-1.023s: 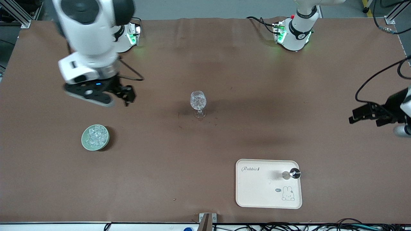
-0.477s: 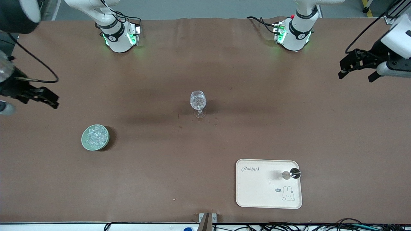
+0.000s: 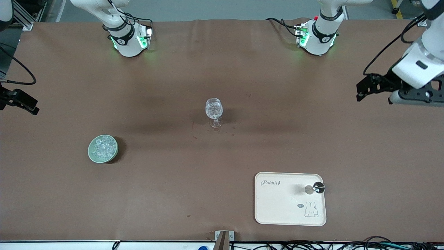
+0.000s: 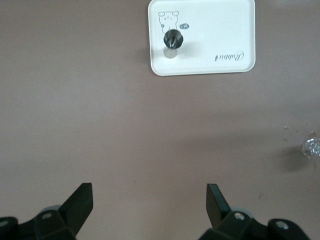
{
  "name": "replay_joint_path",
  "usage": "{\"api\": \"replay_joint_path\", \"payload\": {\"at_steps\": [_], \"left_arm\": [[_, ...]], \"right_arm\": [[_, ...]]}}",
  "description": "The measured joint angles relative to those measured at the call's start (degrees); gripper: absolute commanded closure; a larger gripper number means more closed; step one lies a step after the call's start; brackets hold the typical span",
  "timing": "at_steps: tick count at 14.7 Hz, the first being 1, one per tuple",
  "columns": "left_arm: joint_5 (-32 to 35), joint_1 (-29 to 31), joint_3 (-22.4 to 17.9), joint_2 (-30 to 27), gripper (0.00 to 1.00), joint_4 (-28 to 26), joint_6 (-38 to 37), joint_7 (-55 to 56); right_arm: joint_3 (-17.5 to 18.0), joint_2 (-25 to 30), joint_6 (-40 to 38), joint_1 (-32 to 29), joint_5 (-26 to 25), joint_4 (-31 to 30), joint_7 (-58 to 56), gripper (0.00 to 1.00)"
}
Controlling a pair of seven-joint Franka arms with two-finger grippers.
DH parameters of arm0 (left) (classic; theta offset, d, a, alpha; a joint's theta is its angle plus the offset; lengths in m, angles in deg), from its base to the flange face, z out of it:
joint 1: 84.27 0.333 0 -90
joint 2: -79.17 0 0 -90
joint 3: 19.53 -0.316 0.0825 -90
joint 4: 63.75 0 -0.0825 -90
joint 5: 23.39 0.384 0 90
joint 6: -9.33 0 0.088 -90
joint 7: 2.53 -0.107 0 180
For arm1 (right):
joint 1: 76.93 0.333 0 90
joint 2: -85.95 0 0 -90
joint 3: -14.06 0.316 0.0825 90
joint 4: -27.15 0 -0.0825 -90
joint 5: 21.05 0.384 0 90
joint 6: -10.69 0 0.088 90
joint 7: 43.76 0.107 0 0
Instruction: Pour wine and add ice with both arms
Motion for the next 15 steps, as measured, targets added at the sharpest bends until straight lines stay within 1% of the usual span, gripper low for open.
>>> {"api": "replay_joint_path", "payload": {"at_steps": [1, 4, 5, 9, 13, 15], "left_arm": [[0.00, 0.03, 0.00, 1.00, 0.00, 0.79, -0.14, 0.02], [0.00, 0.27, -0.03, 1.55, 0.00, 0.93, -0.41, 0.25], [0.00, 0.37, -0.04, 1.54, 0.00, 0.96, -0.52, 0.31], [0.00, 0.47, -0.04, 1.55, 0.00, 0.95, -1.06, 0.66], [0.00, 0.47, -0.04, 1.55, 0.00, 0.95, -1.06, 0.70], [0.00, 0.47, -0.04, 1.55, 0.00, 0.95, -1.06, 0.70]], "right_arm": [[0.00, 0.00, -0.06, 0.03, 0.30, 0.00, -0.14, 0.00], [-0.43, 0.00, -0.11, -0.01, 4.91, -0.01, -0.98, 0.00], [-0.61, 0.00, -0.12, -0.01, 5.56, -0.01, -1.27, 0.00], [-0.71, 0.33, -0.73, 0.02, 5.98, -0.26, -1.65, 0.00], [-0.75, 3.50, 0.14, 0.02, 5.91, -4.58, -1.71, 0.00], [-0.75, 4.48, -0.08, 0.02, 5.91, -5.40, -1.72, 0.00]]}}
